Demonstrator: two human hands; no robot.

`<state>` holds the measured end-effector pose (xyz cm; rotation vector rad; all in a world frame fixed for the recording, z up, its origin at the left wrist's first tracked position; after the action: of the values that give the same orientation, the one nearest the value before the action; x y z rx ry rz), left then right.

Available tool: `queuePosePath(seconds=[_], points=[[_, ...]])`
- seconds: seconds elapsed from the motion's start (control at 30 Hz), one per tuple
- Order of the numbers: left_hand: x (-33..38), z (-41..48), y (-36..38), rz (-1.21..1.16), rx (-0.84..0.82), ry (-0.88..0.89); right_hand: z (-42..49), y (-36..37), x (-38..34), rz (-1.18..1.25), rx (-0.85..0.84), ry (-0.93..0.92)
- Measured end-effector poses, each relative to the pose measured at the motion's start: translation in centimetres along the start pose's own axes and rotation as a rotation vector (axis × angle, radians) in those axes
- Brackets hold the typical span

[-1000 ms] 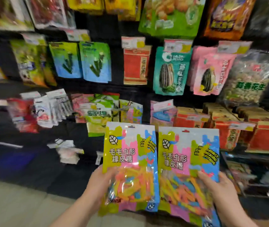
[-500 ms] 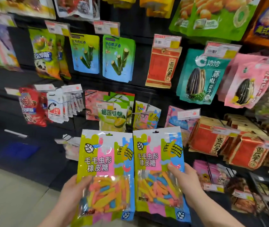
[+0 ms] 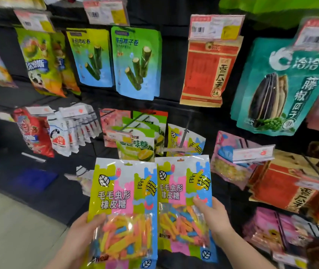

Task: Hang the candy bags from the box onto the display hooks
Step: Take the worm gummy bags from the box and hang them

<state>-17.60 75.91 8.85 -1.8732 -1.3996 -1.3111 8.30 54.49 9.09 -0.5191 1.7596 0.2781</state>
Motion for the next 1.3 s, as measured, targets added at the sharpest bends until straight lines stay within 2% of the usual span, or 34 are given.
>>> queuePosePath(seconds=[0.4,1.0,1.17,1.3], points=[[1.6,1.7,3.0,0.006,-0.074,0.026,3.8,1.0,0.0,0.106,-0.045,0.036],[1.8,5.5,0.5,0.106,-0.135,-0.024,9.7,2.8,0.5,0.141,0.203,0.157],[0.9,6.9,0.0,0.146,-0.145,-0.054,12.1,2.3,1.9,-0.033,0.218,0.184],[-0.2,7.1,1.0,0.213,-0.205,-0.068,11.4,1.3,1.5,-0.412,0.274,0.192]])
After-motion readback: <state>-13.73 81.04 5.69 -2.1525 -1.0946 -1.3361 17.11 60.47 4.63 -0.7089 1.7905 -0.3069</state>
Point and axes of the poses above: each hand's wrist, its own z-axis towards the middle knuckle, its own y-axis out of the palm, x = y × z, the point moved 6 cm from there along z, towards the middle knuckle, and after that the axes turned 5 degrees about -z, right-handed, at the moved point
